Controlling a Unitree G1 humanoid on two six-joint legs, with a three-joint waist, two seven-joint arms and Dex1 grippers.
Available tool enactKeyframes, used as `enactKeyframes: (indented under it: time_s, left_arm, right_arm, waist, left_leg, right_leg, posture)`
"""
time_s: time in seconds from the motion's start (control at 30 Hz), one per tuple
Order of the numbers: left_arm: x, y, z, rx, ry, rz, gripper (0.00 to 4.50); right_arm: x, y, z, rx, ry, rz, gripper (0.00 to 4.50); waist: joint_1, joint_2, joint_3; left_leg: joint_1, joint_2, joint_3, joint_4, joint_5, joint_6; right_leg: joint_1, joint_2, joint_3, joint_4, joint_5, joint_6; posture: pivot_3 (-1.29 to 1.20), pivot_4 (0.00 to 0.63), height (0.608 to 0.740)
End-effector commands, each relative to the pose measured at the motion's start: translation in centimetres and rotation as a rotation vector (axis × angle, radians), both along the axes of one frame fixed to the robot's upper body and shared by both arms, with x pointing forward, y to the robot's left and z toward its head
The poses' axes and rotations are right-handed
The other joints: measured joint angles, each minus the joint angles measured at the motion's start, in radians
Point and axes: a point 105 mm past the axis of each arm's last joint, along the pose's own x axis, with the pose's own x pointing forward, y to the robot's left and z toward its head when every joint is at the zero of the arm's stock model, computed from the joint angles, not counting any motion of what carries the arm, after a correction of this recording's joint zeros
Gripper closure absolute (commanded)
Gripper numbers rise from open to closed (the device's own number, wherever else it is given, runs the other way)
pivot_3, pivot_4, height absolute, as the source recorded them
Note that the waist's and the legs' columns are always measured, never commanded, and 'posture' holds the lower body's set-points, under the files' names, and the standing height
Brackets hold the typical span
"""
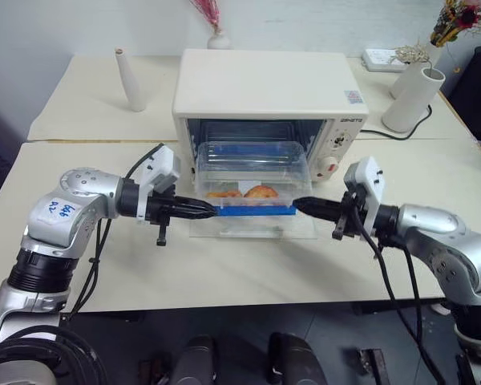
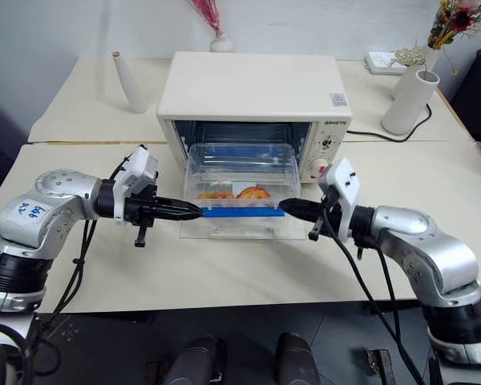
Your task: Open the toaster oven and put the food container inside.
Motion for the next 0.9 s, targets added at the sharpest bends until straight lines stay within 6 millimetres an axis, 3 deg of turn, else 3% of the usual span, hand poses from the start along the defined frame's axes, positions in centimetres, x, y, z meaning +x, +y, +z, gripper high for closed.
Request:
enactKeyframes:
  time_s: [0.03, 0.37, 0.5, 0.77, 0.9]
  left_arm:
    - [2.2, 0.0, -0.8, 0.068, -0.112, 0.084, 4.5]
    - [8.0, -1.1, 2.5, -0.08, -0.289, 0.339, 4.5]
    - [8.3, -1.3, 3.5, -0.128, -0.31, 0.367, 4.5]
    - [9.5, -0.8, 3.6, -0.17, -0.298, 0.464, 4.5]
    - [8.5, -1.2, 2.7, -0.151, -0.259, 0.411, 4.5]
  right_arm:
    - [1.4, 0.3, 0.8, 0.024, -0.048, -0.015, 4.46]
    - [5.4, 0.9, 2.1, 0.089, -0.132, -0.148, 4.46]
    - [5.7, 1.1, 2.5, 0.112, -0.15, -0.155, 4.46]
    - [5.9, 1.1, 2.5, 0.119, -0.162, -0.17, 4.46]
    - [5.5, 0.8, 3.3, 0.126, -0.171, -0.16, 4.46]
  waist:
    - [0.001, 0.0, 0.0]
    - [0.001, 0.0, 0.0]
    - [0.0, 0.0, 0.0]
    - [0.001, 0.0, 0.0]
    - [-0.001, 0.0, 0.0]
  left_leg:
    - [0.0, 0.0, 0.0, 0.0, 0.0, 0.0]
    - [-0.001, 0.0, 0.0, 0.002, 0.0, 0.0]
    - [-0.002, 0.0, -0.001, 0.001, 0.0, 0.0]
    - [-0.001, 0.0, -0.001, 0.002, 0.001, 0.0]
    - [-0.001, 0.0, -0.001, 0.002, 0.001, 0.0]
  right_leg:
    - [0.0, 0.0, 0.0, 0.0, 0.0, 0.0]
    - [-0.001, 0.0, -0.001, 0.001, 0.0, 0.001]
    - [-0.001, 0.0, -0.001, 0.001, 0.0, 0.001]
    - [-0.001, 0.0, -0.001, 0.002, 0.001, 0.001]
    - [-0.001, 0.0, -0.001, 0.002, 0.001, 0.001]
  posture:
    - [0.0, 0.15, 0.74]
    - [0.0, 0.15, 0.74]
    - [0.0, 0.15, 0.74]
    - [0.0, 0.15, 0.74]
    - [0.0, 0.15, 0.74]
